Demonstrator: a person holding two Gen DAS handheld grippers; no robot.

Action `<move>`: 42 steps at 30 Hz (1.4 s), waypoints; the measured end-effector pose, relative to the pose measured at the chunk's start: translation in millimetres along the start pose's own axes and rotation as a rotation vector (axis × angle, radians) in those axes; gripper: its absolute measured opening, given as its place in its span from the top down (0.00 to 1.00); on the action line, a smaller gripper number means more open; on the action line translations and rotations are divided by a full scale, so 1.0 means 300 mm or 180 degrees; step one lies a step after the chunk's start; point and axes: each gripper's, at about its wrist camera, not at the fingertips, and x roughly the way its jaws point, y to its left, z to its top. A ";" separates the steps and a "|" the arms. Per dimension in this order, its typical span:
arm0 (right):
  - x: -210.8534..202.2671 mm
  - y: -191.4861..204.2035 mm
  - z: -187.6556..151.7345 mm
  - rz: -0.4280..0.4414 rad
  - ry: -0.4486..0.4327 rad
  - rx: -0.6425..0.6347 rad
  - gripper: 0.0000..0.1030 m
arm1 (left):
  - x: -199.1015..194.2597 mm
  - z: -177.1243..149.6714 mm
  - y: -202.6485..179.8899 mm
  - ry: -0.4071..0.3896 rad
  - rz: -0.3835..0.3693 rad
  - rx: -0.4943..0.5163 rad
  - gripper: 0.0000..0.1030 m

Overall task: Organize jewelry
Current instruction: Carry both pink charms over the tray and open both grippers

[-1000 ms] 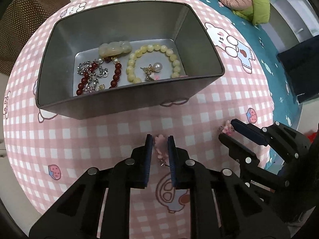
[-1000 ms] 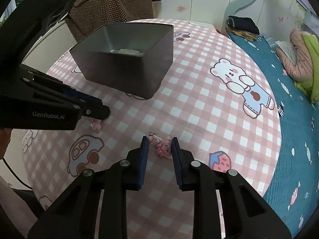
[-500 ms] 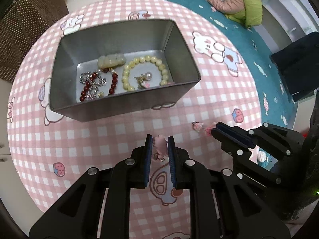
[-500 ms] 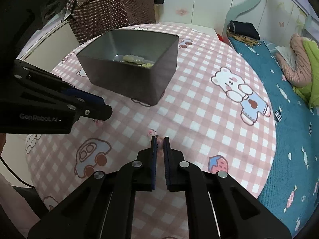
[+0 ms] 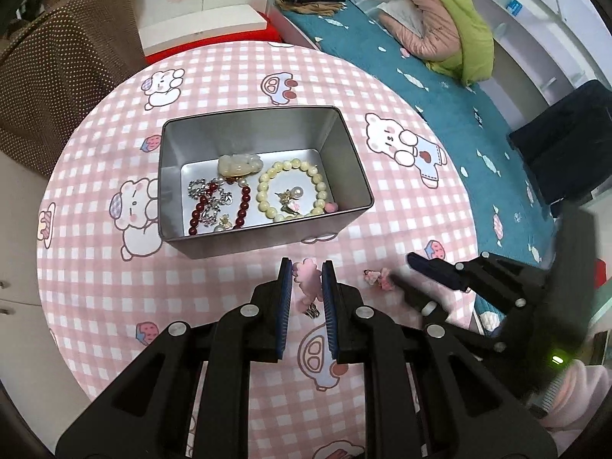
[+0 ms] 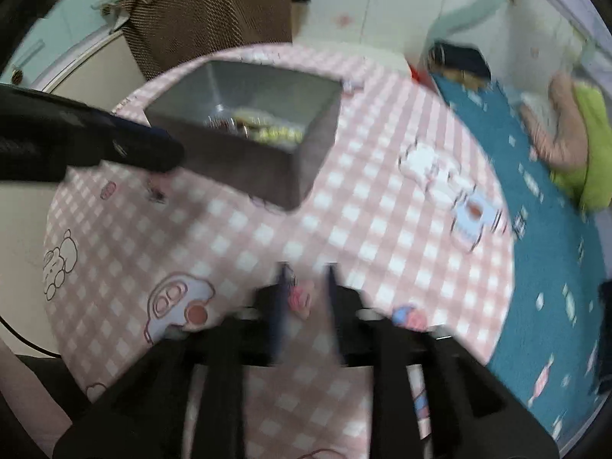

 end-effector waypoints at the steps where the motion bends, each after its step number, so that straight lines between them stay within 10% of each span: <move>1: 0.010 -0.003 -0.012 0.0028 0.0037 0.0025 0.67 | -0.002 -0.004 0.001 0.0001 0.0004 -0.0001 0.85; 20: 0.035 0.018 -0.025 0.0075 -0.0047 -0.0028 0.86 | -0.010 -0.009 0.003 0.0020 0.0020 0.0020 0.85; 42: -0.143 0.022 0.281 -0.0106 -0.0768 -0.0177 0.85 | -0.043 0.153 0.100 -0.0179 -0.0040 -0.0154 0.85</move>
